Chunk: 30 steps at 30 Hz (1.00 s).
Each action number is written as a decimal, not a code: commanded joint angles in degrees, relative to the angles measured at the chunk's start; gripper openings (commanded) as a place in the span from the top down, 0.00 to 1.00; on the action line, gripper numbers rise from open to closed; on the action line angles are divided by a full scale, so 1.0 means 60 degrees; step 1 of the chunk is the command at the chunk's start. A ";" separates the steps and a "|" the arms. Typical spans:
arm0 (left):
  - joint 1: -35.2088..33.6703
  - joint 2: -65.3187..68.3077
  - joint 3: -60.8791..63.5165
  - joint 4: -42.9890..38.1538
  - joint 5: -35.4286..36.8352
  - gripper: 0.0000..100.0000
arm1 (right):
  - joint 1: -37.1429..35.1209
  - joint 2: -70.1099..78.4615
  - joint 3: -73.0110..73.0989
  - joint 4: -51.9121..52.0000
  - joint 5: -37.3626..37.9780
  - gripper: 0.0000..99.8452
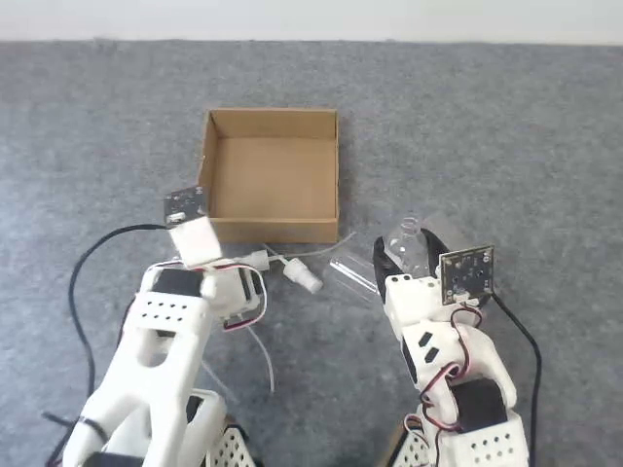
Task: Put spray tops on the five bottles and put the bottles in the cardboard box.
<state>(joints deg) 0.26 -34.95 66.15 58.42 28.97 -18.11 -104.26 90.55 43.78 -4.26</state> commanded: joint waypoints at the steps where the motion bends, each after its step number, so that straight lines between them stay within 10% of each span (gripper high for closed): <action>1: -0.0337 0.0308 -0.0520 -0.0410 0.0117 0.77 | 0.0051 0.0037 0.0147 0.0007 0.0044 0.97; 30: -0.0762 0.2725 -0.1443 -0.1099 0.0557 0.88 | 0.0051 0.0037 0.0161 0.0051 0.0498 0.97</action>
<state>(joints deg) -4.13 -18.51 60.35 52.97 31.69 -18.11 -103.12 92.57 44.22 -2.15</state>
